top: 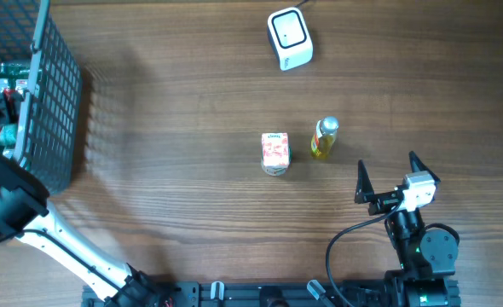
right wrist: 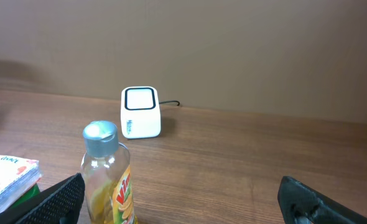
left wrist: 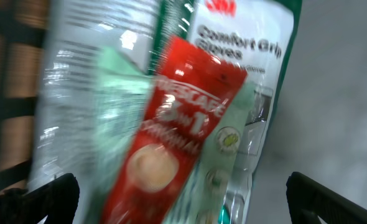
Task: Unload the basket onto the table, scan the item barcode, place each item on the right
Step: 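Reach into the basket and grasp the green 3M glove pack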
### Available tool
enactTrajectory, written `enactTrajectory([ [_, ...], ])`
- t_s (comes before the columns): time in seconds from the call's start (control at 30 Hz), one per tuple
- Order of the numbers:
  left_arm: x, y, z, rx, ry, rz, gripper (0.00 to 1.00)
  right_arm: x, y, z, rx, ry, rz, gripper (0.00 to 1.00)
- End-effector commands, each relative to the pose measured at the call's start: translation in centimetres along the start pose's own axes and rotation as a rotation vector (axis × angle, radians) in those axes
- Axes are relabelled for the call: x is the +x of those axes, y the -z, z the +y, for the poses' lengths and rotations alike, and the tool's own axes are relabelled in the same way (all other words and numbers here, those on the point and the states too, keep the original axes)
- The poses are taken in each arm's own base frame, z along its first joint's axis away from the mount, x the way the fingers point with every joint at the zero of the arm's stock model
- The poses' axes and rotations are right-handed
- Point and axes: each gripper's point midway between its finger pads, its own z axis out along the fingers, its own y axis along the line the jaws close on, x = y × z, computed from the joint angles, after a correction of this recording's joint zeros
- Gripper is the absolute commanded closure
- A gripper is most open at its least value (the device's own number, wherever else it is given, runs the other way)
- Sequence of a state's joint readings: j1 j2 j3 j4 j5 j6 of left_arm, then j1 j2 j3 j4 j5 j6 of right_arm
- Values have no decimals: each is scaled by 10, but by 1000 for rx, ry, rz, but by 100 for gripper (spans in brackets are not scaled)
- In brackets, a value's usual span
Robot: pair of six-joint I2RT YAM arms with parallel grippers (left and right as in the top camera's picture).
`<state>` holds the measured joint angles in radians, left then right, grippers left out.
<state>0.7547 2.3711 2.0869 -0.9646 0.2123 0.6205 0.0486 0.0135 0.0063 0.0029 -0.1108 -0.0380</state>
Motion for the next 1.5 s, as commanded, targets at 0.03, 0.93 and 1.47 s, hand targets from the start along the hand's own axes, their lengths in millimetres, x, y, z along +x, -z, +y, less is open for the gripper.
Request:
enactTrajectory([
  [0.03,2,-17,-5,47,-108,-3,0,-2,1,-4,18,-13,-10,0],
  [0.93,44,-71,0,35,-41,129,9,-2,1,-4,18,-13,-10,0],
  [1.47,34,-41,14,-61,-39,98,0,-2,1,-4,18,-13,-10,0],
])
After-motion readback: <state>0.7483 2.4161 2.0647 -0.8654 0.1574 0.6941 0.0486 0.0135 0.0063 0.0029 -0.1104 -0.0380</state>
